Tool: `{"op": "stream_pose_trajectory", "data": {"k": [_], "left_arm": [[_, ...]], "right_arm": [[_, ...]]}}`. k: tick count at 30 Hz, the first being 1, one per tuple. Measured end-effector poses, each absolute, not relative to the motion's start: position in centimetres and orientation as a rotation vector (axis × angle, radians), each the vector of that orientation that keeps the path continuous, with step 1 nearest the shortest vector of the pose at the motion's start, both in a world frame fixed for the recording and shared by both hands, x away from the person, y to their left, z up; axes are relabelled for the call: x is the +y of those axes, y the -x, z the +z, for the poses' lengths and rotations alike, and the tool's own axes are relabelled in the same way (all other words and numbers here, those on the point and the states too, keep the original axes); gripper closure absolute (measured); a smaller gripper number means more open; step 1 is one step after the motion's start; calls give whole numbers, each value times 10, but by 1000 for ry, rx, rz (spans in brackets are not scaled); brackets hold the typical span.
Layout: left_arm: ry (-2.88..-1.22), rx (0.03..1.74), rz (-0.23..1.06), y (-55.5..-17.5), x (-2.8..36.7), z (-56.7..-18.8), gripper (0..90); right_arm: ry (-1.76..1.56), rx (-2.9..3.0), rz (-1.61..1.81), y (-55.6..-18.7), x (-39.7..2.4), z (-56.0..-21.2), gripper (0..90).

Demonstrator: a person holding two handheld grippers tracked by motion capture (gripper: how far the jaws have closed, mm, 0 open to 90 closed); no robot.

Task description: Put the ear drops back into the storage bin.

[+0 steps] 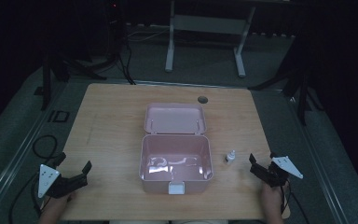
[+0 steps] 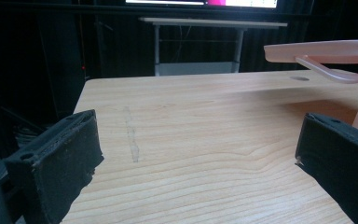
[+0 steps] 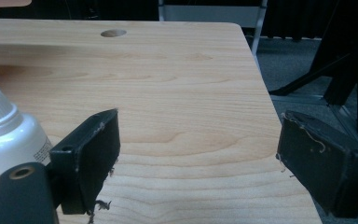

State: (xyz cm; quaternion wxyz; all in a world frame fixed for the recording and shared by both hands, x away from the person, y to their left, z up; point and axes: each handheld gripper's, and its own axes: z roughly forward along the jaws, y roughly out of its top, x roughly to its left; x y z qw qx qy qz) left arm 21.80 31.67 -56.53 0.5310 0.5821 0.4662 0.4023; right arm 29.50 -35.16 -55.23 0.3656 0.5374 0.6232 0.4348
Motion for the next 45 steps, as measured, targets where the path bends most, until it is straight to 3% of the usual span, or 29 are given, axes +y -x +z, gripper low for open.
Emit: {"op": "stream_pose_trajectory", "data": {"k": [23,45], "left_arm": [[-1387,1111,955,-218,317,-565,4],[-1390,1106,957,-218,317,-565,4]], "right_arm": [[-1427,1830,1029,-310,-344,-547,127],[-1572,2293,657,-316,-342,-517,125]]}}
